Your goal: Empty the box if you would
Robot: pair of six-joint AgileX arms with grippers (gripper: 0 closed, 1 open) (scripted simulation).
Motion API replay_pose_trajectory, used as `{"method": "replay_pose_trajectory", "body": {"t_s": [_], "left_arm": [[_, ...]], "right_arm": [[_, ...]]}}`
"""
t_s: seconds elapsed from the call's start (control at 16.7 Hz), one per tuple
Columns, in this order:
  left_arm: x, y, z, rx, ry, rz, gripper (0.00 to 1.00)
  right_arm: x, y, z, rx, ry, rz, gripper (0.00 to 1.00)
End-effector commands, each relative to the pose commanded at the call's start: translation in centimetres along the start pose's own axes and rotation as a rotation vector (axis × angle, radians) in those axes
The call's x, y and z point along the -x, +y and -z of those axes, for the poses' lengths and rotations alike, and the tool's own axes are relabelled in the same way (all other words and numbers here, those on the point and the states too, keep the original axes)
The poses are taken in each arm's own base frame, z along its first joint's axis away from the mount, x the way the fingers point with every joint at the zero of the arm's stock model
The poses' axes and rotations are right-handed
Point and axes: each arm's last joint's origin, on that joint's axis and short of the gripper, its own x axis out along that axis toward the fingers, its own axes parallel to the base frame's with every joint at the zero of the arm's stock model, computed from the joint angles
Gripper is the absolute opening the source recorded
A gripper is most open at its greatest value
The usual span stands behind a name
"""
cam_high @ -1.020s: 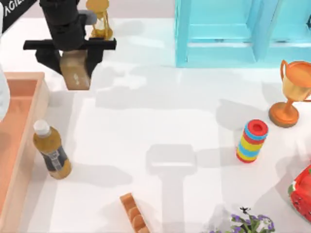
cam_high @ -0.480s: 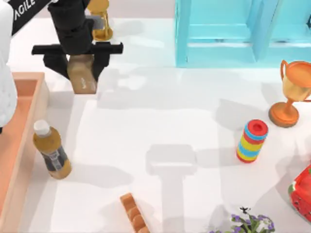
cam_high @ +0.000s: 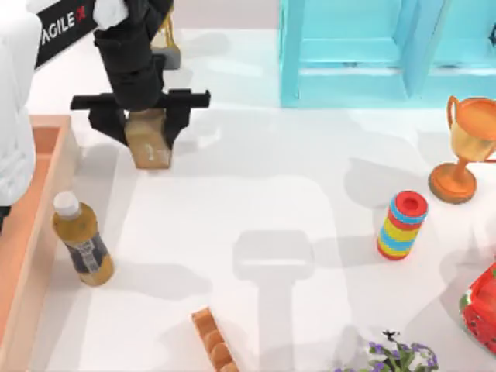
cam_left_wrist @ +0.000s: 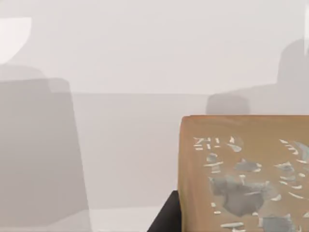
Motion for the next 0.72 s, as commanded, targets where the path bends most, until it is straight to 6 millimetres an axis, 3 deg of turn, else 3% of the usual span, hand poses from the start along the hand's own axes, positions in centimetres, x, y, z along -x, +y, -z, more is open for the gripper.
{"method": "replay_pose_trajectory", "body": {"t_s": [0.18,0.42,0.72], "left_arm": [[-0.6,1.8,-0.3,0.032,-0.017,-0.054,0.0],[-0.7,2.0,-0.4,0.035,-0.016,-0.058,0.0],[-0.7,2.0,-0.4,0.035,-0.016,-0.058,0.38]], "right_arm": [[0.0,0.0,0.0,0.0,0.0,0.0,1.0],[0.0,0.0,0.0,0.0,0.0,0.0,1.0],[0.0,0.0,0.0,0.0,0.0,0.0,1.0]]}}
